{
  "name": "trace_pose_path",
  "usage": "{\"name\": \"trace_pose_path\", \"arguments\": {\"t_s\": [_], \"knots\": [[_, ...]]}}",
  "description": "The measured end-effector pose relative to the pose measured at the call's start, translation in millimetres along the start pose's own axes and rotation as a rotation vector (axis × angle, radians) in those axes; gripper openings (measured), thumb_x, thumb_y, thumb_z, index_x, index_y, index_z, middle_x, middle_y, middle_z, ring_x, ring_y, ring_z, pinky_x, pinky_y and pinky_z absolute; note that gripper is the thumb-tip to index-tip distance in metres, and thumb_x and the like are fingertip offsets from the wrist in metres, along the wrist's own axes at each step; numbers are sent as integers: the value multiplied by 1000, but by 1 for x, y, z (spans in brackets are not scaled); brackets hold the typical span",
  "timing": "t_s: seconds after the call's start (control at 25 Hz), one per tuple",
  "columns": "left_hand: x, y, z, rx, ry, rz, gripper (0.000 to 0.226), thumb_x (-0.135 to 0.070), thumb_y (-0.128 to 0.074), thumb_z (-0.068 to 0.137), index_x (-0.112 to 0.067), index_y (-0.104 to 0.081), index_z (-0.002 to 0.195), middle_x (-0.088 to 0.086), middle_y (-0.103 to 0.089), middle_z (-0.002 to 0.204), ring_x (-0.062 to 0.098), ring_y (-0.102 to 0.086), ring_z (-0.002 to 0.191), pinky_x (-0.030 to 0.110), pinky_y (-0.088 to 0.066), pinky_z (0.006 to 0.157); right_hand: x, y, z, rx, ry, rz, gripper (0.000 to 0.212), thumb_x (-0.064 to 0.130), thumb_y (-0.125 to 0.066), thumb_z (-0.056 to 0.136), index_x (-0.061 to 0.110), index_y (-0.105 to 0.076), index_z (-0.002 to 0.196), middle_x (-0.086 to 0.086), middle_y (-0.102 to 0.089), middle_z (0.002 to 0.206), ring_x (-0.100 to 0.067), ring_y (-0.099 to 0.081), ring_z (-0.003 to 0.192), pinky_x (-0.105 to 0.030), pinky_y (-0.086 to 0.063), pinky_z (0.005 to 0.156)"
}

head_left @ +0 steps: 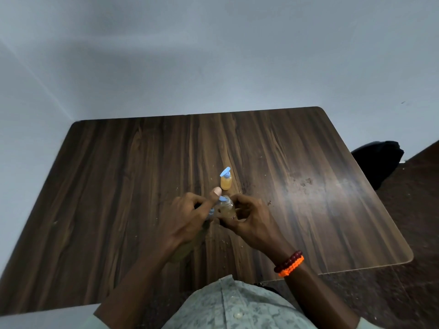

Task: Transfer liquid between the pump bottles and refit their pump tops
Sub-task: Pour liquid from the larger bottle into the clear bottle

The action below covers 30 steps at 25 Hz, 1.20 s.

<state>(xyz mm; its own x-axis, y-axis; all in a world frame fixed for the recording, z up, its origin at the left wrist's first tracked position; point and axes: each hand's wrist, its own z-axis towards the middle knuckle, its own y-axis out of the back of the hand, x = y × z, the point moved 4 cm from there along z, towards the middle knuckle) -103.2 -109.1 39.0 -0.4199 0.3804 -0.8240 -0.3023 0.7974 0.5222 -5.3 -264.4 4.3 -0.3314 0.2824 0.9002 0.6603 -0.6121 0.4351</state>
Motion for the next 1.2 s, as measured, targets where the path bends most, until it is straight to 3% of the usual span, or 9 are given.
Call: {"name": "trace_pose_path", "arguments": {"t_s": [0.12,0.28,0.4,0.6,0.76,0.88,1.04,1.12,1.2], "knots": [[0,-2,-9,122,61,-228,83,-89,-43,81,-12,-68,68,6,-72,69,20,-66,66,38,-55,79,6,9,-1,-14,16,-2,37,43,-82,83,20,-73,110,8,-75,106,-6,-71,95,-33,-62,79],[10,-3,-34,248,219,-600,79,-71,-81,58,-8,-64,103,14,-74,76,26,-71,67,37,-63,67,4,16,-10,-9,9,16,32,31,-86,84,17,-74,109,11,-75,104,-3,-71,94,-21,-60,76],[27,-16,-47,268,218,-570,90,-52,-99,43,-14,-60,116,6,-78,83,24,-75,76,36,-66,72,-5,17,-18,-7,-31,59,29,24,-87,84,14,-75,109,6,-78,105,-7,-74,93,-29,-64,76],[44,-21,-54,101,73,-421,102,-29,-99,67,-39,-37,147,4,-78,109,10,-78,98,18,-60,81,-7,14,-23,-18,-43,105,28,22,-86,85,12,-75,108,2,-79,103,-10,-76,92,-35,-65,78],[51,-19,-57,-78,-21,-373,83,-57,-80,70,-71,-34,137,-2,-76,111,21,-77,101,39,-64,90,-8,15,-24,-33,-68,150,28,23,-86,84,13,-75,108,1,-80,102,-13,-77,93,-40,-65,80],[54,-19,-57,-80,-36,-387,70,-59,-76,75,-65,-46,137,-4,-72,117,29,-75,102,57,-61,95,-5,16,-22,-35,-79,160,30,25,-86,83,11,-75,107,-2,-80,101,-16,-78,89,-44,-64,78],[60,-18,-57,-61,-25,-420,86,-61,-81,75,-61,-39,150,-7,-76,124,25,-73,119,57,-52,111,-2,17,-20,-39,-70,160,29,25,-85,84,11,-75,107,-2,-80,101,-14,-77,89,-39,-65,79],[62,-20,-59,-43,-56,-406,92,-61,-83,75,-57,-36,154,1,-79,121,27,-73,119,56,-53,111,-3,16,-20,-33,-73,166,28,21,-85,85,10,-74,107,-2,-79,102,-13,-77,89,-34,-65,79],[56,-18,-65,-102,-100,-348,99,-60,-87,72,-55,-35,156,-13,-75,125,17,-73,117,43,-59,104,-2,14,-20,-22,-74,167,26,21,-84,85,11,-74,108,0,-79,103,-11,-76,90,-31,-65,79]]}}
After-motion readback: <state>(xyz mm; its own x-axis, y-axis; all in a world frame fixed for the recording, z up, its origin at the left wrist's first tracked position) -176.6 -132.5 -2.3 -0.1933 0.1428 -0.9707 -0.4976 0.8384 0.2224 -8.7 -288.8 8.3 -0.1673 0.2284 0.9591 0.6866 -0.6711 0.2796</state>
